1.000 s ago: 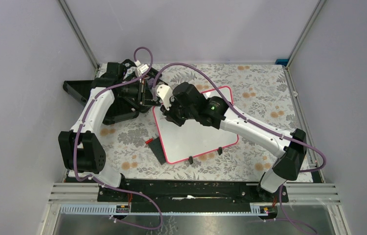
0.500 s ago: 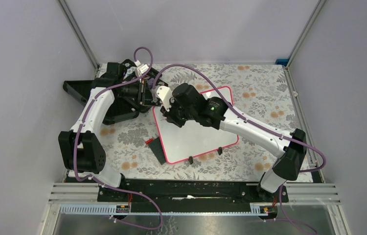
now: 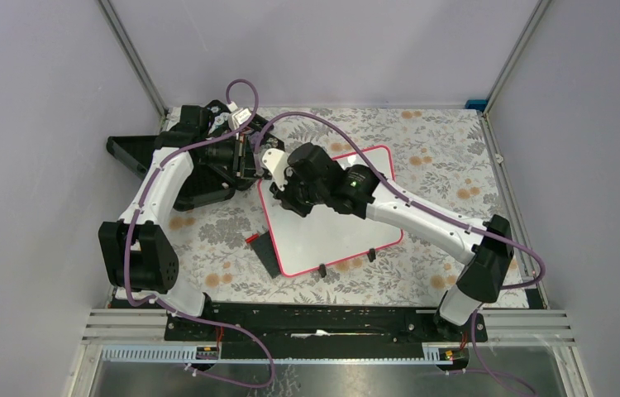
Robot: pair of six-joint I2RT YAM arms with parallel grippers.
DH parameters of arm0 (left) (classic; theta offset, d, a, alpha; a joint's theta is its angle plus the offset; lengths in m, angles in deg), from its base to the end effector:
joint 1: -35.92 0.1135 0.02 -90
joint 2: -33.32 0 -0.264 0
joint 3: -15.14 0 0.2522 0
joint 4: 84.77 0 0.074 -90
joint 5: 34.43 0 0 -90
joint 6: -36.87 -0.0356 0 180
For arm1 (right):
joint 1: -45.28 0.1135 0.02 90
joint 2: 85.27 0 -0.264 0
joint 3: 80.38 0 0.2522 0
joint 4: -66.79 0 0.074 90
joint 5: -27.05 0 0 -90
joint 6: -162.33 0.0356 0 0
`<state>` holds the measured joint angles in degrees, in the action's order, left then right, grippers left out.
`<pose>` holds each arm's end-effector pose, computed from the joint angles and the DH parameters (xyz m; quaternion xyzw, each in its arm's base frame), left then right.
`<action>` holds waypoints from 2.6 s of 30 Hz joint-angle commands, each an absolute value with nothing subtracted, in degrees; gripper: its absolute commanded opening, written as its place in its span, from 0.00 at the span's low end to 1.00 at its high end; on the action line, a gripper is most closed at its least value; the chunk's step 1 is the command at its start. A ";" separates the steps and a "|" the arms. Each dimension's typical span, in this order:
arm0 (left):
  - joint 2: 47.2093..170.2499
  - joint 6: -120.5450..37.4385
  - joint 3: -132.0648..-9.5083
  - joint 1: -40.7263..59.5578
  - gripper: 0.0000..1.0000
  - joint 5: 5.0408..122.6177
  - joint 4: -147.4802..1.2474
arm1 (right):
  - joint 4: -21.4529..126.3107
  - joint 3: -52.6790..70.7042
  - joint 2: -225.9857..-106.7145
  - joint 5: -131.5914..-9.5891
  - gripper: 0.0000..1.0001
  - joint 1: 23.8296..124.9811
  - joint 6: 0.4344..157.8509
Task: Write a sentence on the whiteboard
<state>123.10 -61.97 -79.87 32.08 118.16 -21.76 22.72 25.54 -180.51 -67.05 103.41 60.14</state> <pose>0.3155 -0.0529 0.3240 0.2339 0.8000 -0.4882 0.2587 0.2003 0.3269 0.3629 -0.5206 0.7096 0.2139 0.4240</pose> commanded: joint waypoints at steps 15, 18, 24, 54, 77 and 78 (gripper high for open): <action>122.64 -62.89 -79.61 32.22 0.00 118.06 -23.38 | 23.63 29.73 -182.36 -60.45 0.00 103.41 57.74; 122.70 -62.89 -79.60 32.22 0.00 118.11 -23.40 | 23.64 30.05 -182.80 -60.03 0.00 102.75 57.61; 122.69 -62.89 -79.58 32.22 0.00 118.11 -23.42 | 23.60 30.91 -182.61 -59.48 0.00 101.51 57.48; 122.99 -62.80 -79.73 32.22 0.00 117.77 -23.33 | 22.72 23.11 -178.15 -64.69 0.00 101.26 59.03; 122.77 -62.88 -79.43 32.22 0.00 117.70 -23.38 | 22.88 28.79 -179.93 -60.31 0.00 99.41 56.56; 122.75 -62.86 -79.54 32.22 0.00 117.65 -23.38 | 22.81 29.04 -179.97 -60.20 0.00 99.22 56.45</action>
